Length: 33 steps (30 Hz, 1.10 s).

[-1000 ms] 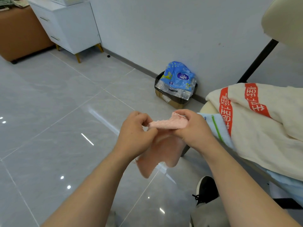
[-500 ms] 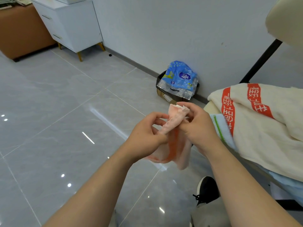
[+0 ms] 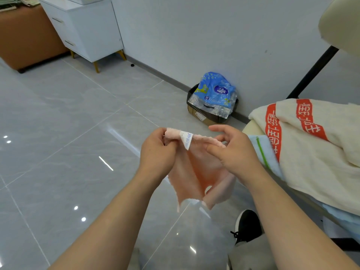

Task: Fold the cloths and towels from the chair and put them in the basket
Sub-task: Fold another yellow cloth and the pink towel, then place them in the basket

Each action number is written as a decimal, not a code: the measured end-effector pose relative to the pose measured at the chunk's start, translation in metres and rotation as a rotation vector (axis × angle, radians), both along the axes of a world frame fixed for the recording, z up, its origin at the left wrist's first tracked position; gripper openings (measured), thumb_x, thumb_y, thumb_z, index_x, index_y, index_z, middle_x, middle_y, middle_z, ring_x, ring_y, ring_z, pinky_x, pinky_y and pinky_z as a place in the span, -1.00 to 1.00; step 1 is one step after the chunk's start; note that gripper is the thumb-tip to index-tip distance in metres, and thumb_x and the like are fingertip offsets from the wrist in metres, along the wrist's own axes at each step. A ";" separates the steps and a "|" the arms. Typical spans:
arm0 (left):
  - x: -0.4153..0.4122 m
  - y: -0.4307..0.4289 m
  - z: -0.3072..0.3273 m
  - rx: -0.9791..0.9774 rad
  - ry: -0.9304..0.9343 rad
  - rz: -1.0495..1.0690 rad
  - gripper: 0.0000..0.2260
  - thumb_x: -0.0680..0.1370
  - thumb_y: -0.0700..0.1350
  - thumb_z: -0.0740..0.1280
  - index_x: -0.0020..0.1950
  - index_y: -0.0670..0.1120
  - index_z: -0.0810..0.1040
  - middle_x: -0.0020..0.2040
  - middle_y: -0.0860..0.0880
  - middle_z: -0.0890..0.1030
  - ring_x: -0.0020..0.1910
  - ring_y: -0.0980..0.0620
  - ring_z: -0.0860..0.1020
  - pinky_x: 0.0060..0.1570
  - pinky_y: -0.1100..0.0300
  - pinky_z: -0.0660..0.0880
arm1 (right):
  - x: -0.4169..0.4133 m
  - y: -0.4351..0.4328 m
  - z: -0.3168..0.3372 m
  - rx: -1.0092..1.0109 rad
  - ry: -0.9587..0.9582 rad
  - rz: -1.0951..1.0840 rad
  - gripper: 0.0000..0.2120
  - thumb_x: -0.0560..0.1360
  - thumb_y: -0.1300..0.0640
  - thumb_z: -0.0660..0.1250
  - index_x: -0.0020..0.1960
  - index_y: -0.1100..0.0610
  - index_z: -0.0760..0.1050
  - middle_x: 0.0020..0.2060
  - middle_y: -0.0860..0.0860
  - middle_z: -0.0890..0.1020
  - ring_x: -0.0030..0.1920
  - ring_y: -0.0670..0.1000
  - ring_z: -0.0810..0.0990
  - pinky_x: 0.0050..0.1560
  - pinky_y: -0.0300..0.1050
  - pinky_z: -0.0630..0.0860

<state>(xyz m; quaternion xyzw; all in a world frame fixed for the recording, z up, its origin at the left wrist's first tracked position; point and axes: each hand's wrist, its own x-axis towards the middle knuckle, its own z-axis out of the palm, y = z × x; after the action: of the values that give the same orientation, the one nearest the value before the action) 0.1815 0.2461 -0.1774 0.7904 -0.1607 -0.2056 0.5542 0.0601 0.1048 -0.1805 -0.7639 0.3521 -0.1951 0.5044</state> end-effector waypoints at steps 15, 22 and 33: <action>-0.002 0.005 0.011 -0.049 -0.007 -0.162 -0.92 0.46 -0.08 0.51 -0.07 0.01 0.68 -0.22 0.05 0.70 -0.19 0.05 0.68 -0.08 0.02 0.64 | -0.002 -0.002 -0.001 -0.143 0.097 0.069 -0.93 0.51 -0.02 0.42 -0.09 -0.06 0.67 -0.25 -0.10 0.68 -0.21 -0.10 0.60 -0.13 -0.06 0.53; 0.007 0.008 0.011 0.061 -0.181 -0.099 -0.90 0.46 -0.14 0.46 -0.20 0.06 0.63 -0.28 0.08 0.65 -0.23 0.05 0.64 -0.11 -0.02 0.61 | -0.010 -0.013 -0.007 -0.290 0.476 0.256 -0.82 0.47 0.03 0.45 -0.27 0.05 0.58 -0.37 -0.01 0.60 -0.25 0.03 0.58 -0.23 -0.05 0.48; 0.011 0.015 0.011 0.154 -0.392 -0.040 -0.77 0.51 -0.11 0.40 0.01 0.01 0.36 -0.16 0.14 0.50 -0.17 0.23 0.48 -0.32 0.39 0.36 | -0.010 -0.014 -0.009 -0.484 0.696 0.067 -0.56 0.64 -0.22 0.05 -0.22 0.03 0.44 -0.19 0.02 0.60 -0.14 0.10 0.49 -0.21 -0.05 0.41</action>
<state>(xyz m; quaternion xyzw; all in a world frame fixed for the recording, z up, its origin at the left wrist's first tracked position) 0.1924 0.2608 -0.1659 0.8520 -0.2649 -0.0708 0.4460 0.0504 0.0904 -0.1898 -0.8917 0.4202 0.0139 0.1676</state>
